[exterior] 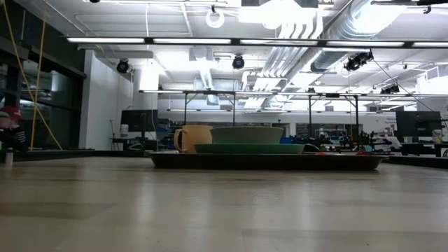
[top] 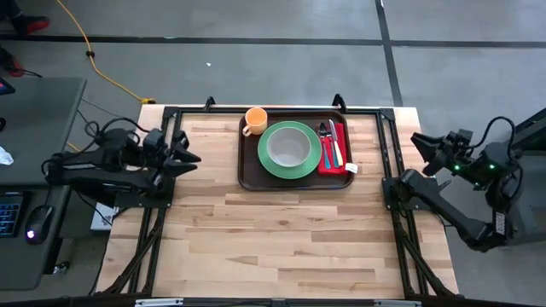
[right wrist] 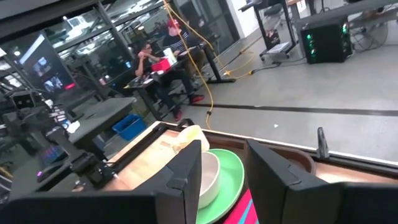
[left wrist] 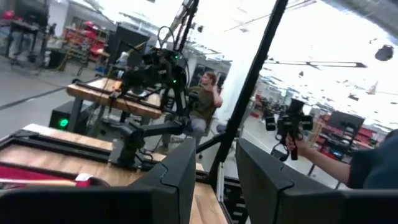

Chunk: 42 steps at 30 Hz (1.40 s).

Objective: Set up tray
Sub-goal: Return to Home Position

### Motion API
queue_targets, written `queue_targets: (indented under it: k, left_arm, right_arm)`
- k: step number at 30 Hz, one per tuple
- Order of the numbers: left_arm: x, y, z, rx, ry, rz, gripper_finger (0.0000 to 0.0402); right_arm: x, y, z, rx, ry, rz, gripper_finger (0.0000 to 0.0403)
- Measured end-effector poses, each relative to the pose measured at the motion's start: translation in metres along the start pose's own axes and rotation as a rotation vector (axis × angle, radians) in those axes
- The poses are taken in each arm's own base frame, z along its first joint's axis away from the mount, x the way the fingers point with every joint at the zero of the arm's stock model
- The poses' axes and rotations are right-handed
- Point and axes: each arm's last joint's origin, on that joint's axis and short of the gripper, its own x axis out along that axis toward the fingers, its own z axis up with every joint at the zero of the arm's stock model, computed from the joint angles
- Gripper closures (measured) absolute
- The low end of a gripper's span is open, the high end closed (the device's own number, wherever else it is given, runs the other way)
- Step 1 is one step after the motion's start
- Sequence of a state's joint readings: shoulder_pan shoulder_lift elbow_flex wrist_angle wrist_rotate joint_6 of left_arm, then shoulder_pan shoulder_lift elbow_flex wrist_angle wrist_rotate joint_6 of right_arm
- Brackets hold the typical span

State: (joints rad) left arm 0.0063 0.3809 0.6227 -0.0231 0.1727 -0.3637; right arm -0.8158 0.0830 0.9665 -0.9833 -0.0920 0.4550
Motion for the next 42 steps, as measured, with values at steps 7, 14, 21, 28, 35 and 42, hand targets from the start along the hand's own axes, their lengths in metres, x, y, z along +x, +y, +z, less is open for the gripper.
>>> queue_targets:
  k: [7, 14, 21, 28, 35, 42]
  left_arm:
    - [0.005, 0.005, -0.018, 0.048, -0.098, -0.120, 0.0257]
    - [0.008, 0.012, -0.035, 0.020, -0.086, -0.122, 0.0257]
    - [0.009, 0.016, -0.044, 0.019, -0.053, -0.122, 0.0257]
    - [0.003, 0.013, -0.043, 0.026, -0.066, -0.162, 0.0257]
    - [-0.003, 0.013, -0.045, 0.015, -0.047, -0.154, 0.0257]
    - [-0.003, 0.012, -0.045, -0.010, -0.046, -0.152, 0.0256]
  right_arm:
    - [0.001, 0.006, -0.001, -0.031, -0.018, 0.000, 0.0304]
    - [0.002, 0.012, -0.004, -0.039, -0.017, 0.007, 0.0304]
    - [0.005, 0.018, -0.007, -0.052, -0.022, 0.004, 0.0304]
    - [0.009, 0.025, -0.010, -0.073, -0.034, -0.011, 0.0304]
    - [0.014, 0.033, -0.013, -0.106, -0.036, -0.001, 0.0304]
    - [0.017, 0.035, -0.015, -0.136, -0.033, -0.006, 0.0304]
